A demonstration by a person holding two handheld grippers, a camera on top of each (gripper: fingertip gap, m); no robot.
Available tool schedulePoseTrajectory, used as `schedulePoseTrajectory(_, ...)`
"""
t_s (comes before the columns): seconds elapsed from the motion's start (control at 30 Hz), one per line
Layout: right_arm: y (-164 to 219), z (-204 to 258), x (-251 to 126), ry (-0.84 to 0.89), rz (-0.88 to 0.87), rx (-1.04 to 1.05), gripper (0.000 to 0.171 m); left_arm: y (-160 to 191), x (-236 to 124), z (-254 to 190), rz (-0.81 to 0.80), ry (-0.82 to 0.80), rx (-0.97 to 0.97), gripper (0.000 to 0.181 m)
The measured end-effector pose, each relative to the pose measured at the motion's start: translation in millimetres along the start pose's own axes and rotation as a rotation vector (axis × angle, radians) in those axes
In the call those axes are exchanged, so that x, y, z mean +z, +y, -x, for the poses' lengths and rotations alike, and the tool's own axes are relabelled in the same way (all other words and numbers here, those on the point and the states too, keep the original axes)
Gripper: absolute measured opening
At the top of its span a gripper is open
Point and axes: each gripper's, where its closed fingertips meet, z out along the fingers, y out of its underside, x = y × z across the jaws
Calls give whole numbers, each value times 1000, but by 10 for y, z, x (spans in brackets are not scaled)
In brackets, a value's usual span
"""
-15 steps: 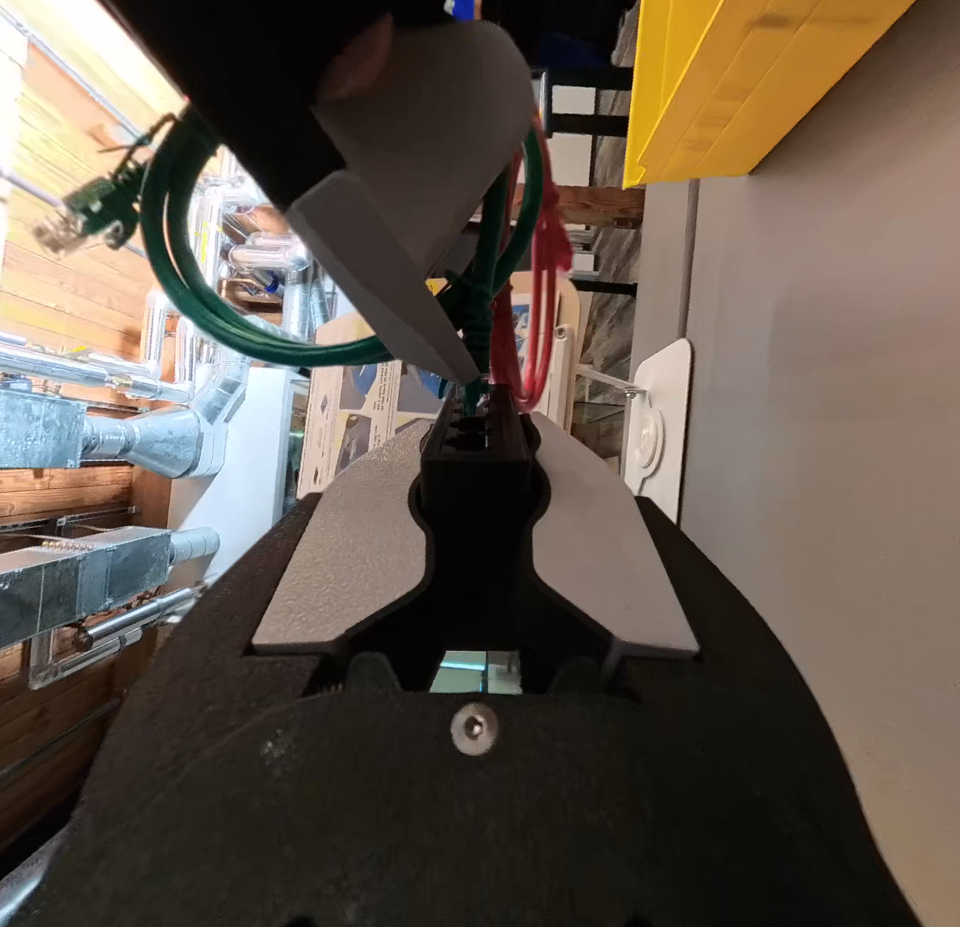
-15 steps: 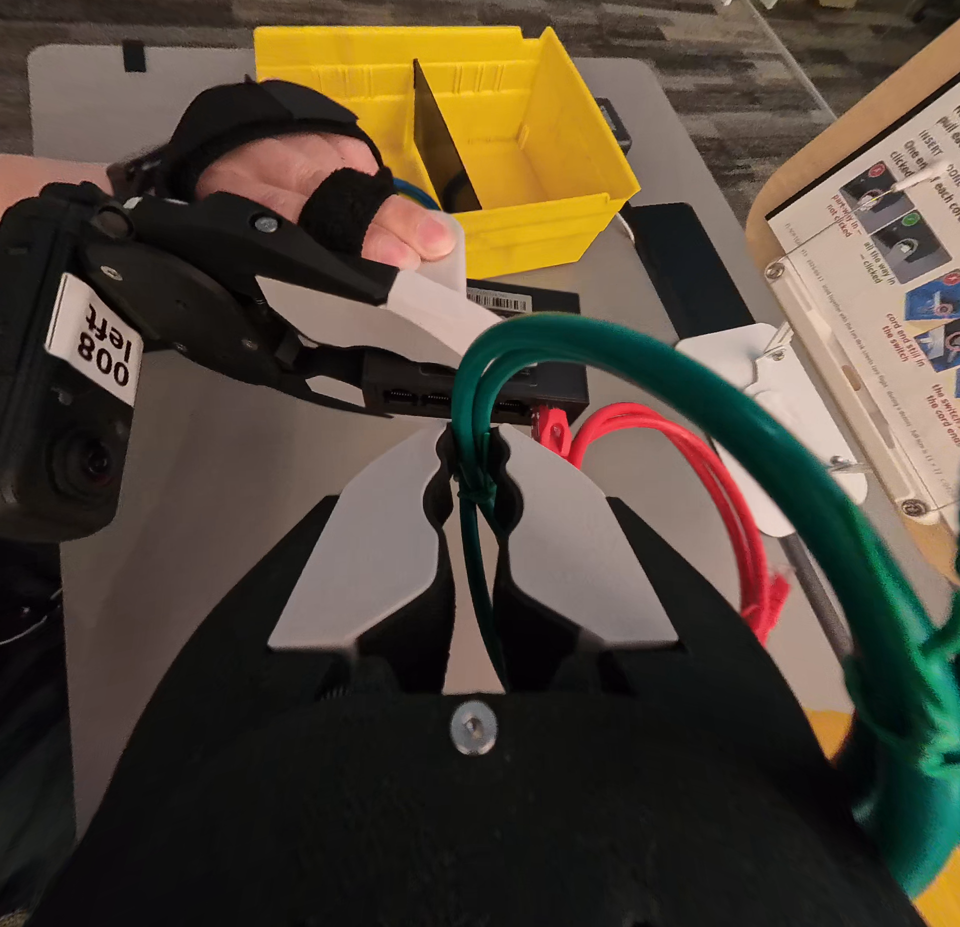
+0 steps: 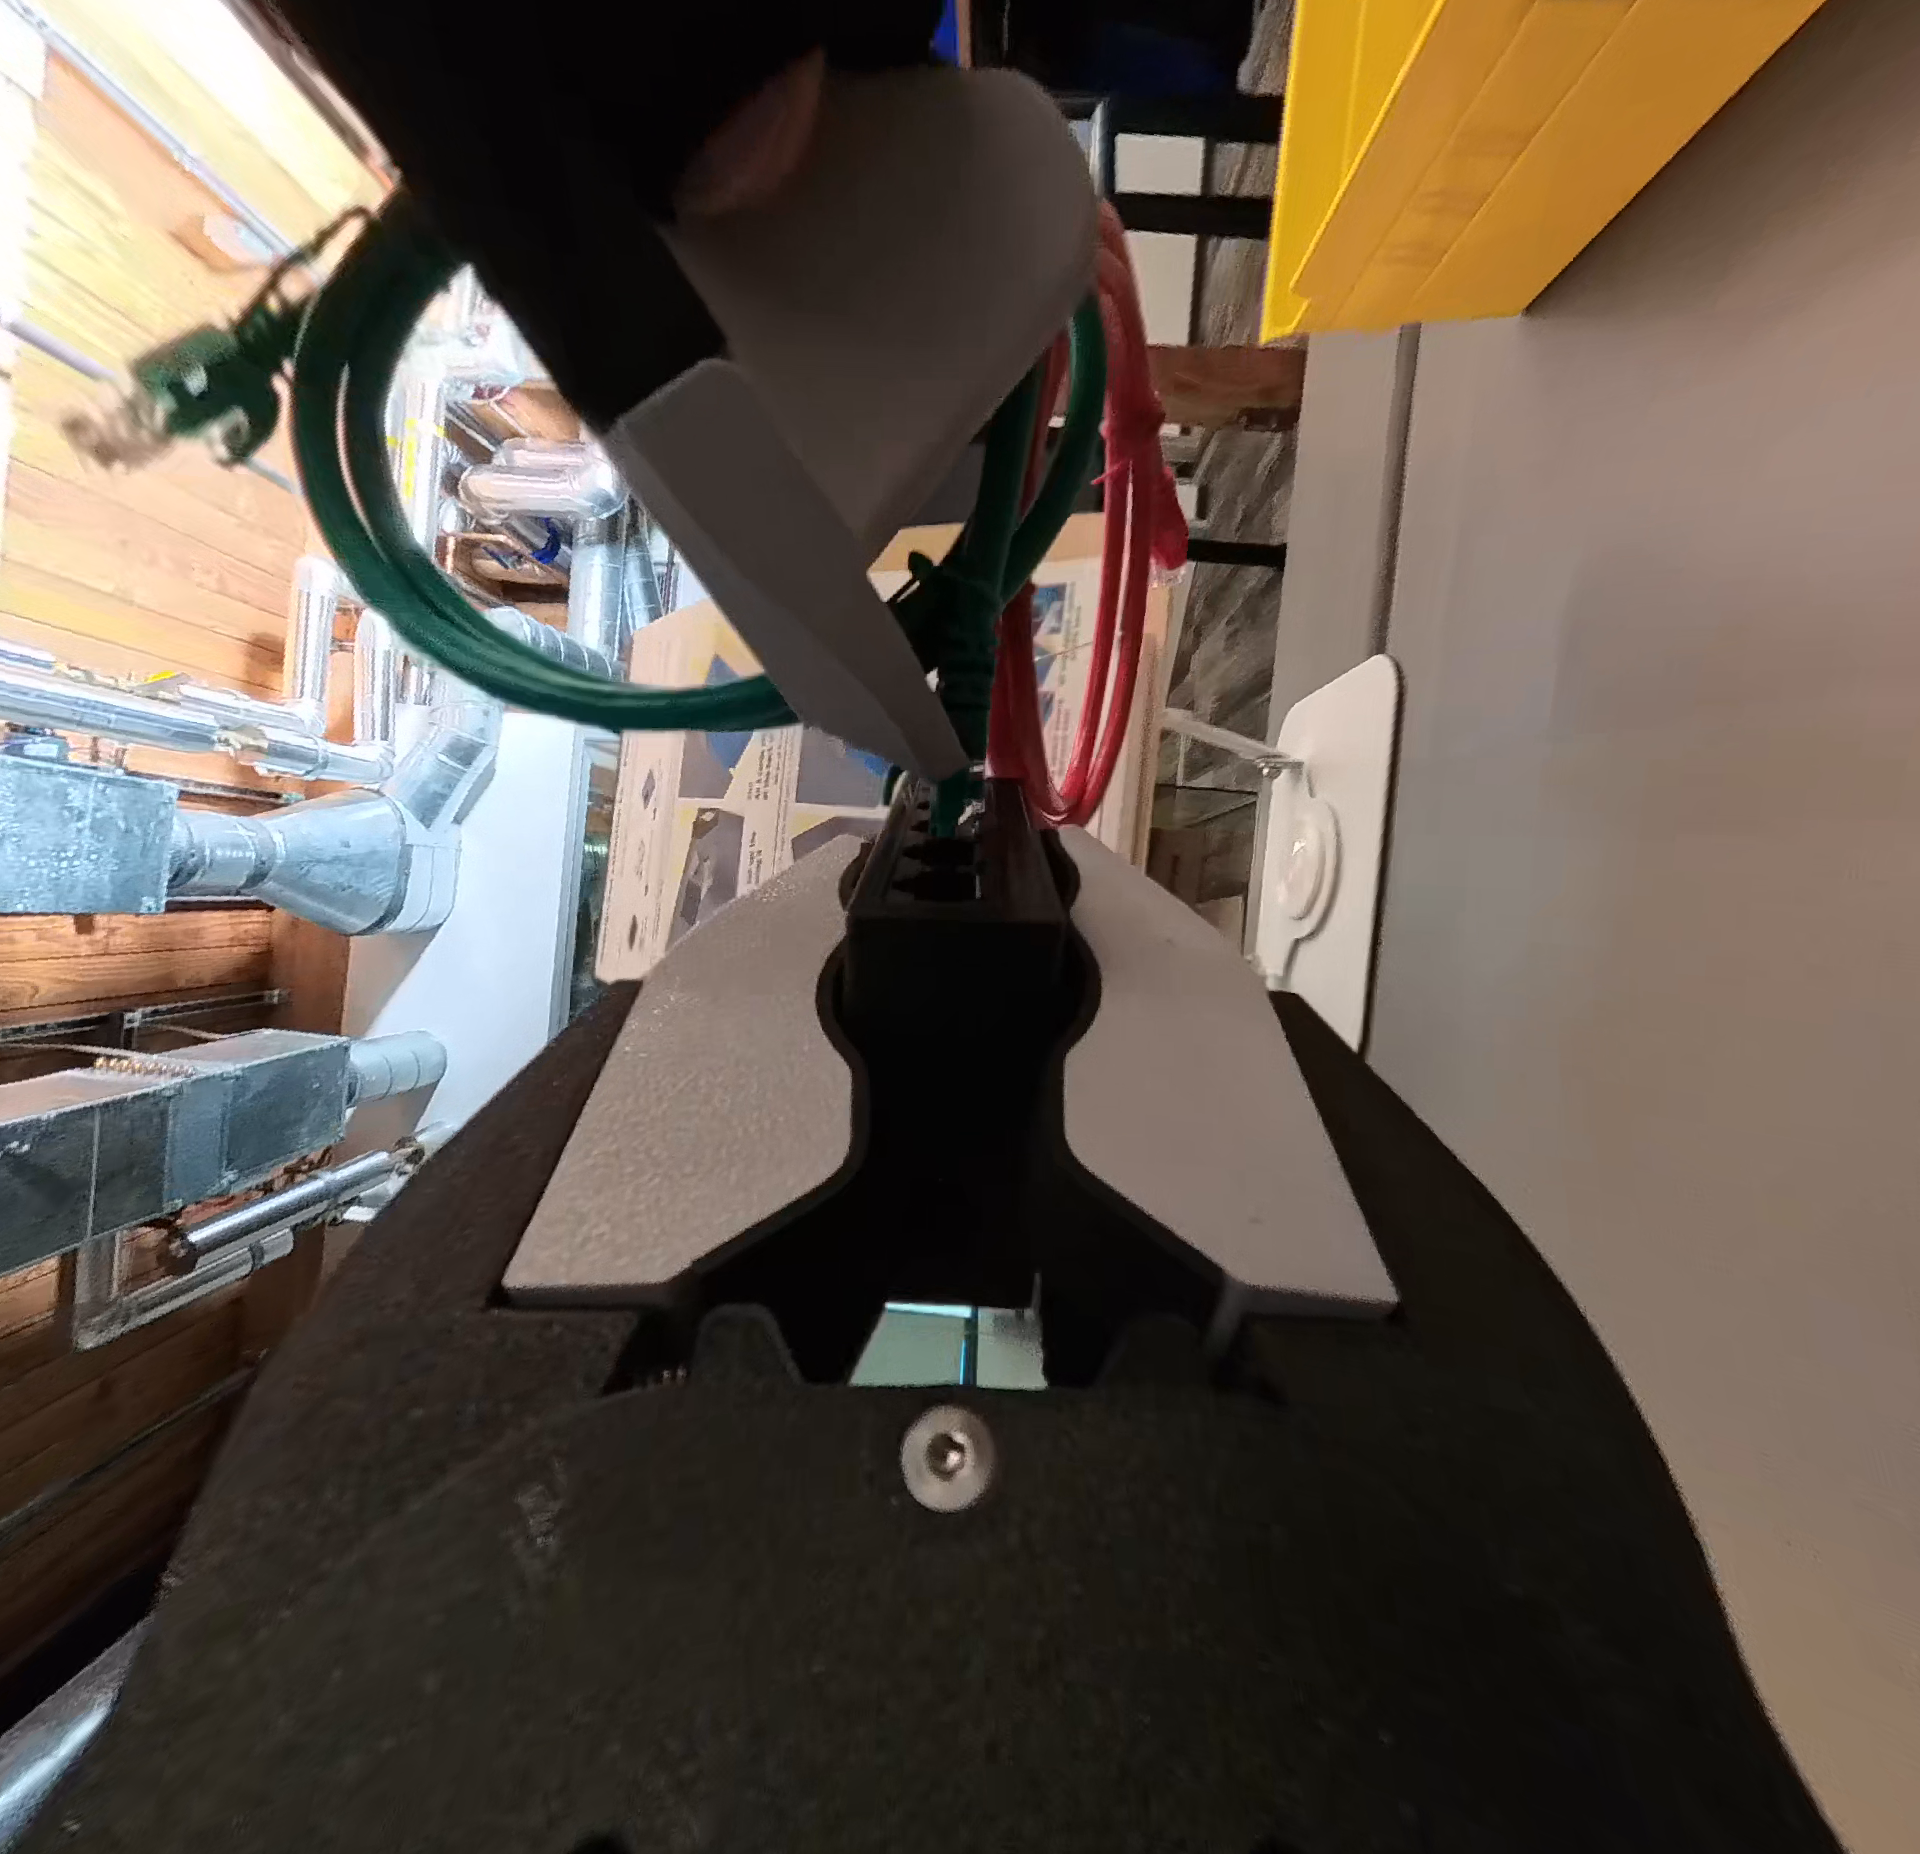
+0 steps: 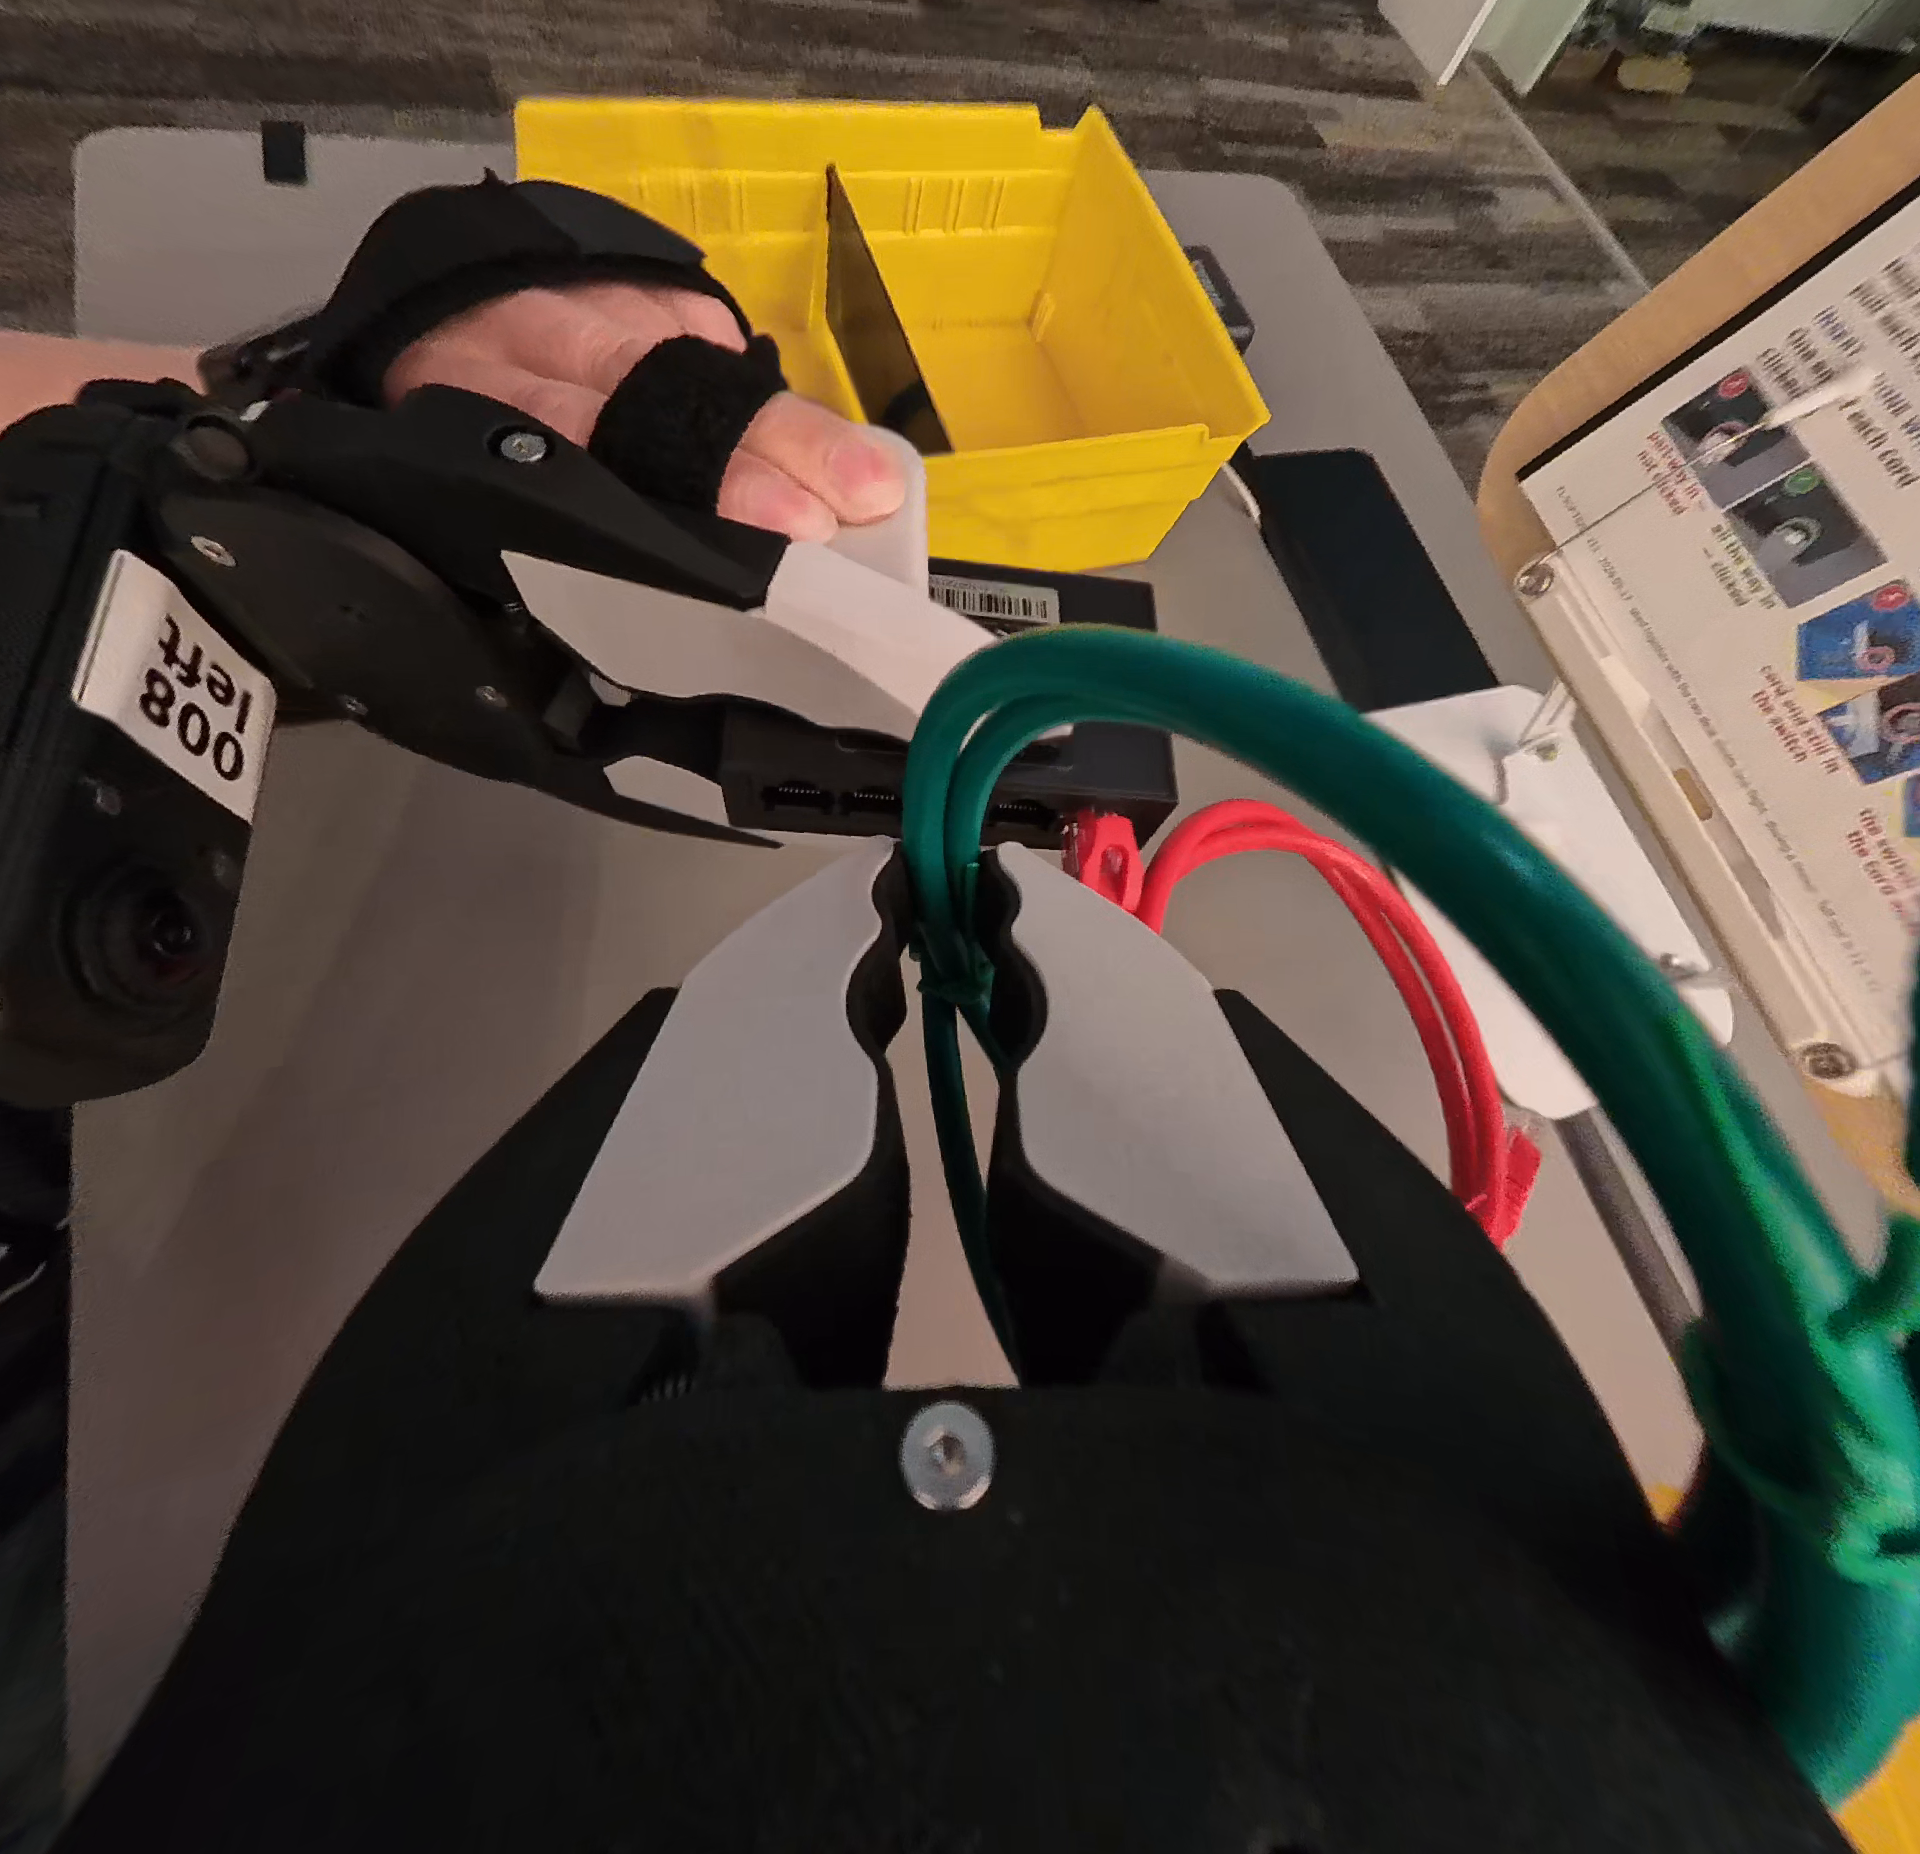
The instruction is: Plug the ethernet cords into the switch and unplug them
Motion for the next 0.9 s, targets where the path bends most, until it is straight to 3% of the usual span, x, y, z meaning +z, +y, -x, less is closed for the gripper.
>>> schedulePoseTrajectory(0.27,0,-161,46,118,16,17,13,246,123,13,120,-31,-33,31)
schedulePoseTrajectory(0.73,-18,-112,11,131,18,20,12,103,55,-5,64,-36,-84,29)
schedulePoseTrajectory(0.9,72,-237,104,202,75,-53,16,170,163,-172,110,55,-148,30)
